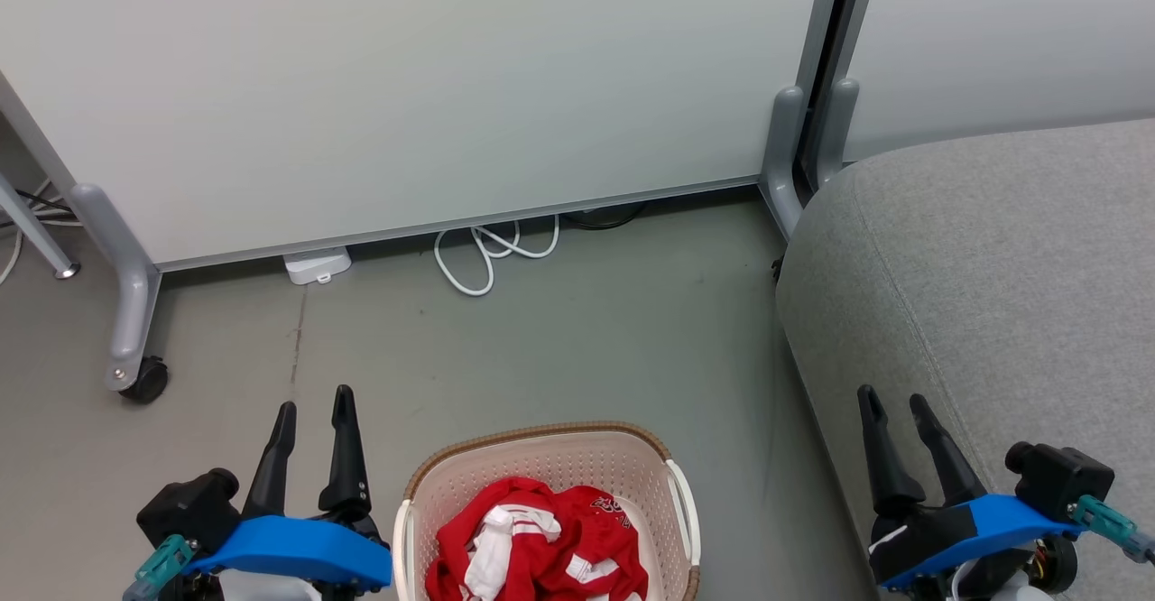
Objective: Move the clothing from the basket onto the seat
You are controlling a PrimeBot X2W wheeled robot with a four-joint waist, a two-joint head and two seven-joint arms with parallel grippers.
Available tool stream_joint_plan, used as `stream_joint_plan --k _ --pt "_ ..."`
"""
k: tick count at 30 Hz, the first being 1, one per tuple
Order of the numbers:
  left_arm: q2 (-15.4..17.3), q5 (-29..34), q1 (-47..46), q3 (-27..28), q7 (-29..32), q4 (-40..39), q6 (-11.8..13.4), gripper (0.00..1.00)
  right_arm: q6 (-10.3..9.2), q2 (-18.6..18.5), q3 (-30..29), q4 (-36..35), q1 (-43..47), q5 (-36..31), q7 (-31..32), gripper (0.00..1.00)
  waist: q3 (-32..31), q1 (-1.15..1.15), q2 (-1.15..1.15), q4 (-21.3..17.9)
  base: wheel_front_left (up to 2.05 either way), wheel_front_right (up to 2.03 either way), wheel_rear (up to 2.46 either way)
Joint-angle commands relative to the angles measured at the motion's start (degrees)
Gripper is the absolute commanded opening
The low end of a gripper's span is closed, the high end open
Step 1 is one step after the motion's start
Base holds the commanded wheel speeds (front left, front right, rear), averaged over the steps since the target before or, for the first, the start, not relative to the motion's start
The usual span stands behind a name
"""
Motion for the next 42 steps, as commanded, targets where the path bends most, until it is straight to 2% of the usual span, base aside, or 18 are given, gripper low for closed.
stream_joint_plan --k 1,26,42 --pt "0.35 1.72 -1.02 -0.45 -0.62 0.04 -0.46 1.00 0.09 -0.39 0.22 -0.52 -1.10 -1.85 -0.58 1.00 0.01 0.00 0.00 0.04 0.00 0.00 0.00" --pt "0.38 12.49 -1.83 -1.57 -3.75 3.90 -1.11 1.00 0.12 -0.45 0.25 0.55 -0.59 -14.27 -2.95 1.00 0.01 0.00 0.00 0.67 0.00 0.00 0.00" --pt "0.35 18.49 -2.31 -2.37 -5.56 5.68 -0.54 1.00 0.13 -0.47 -0.21 1.13 -0.88 -21.24 -4.50 1.00 0.16 0.00 0.00 0.95 0.00 0.00 0.00"
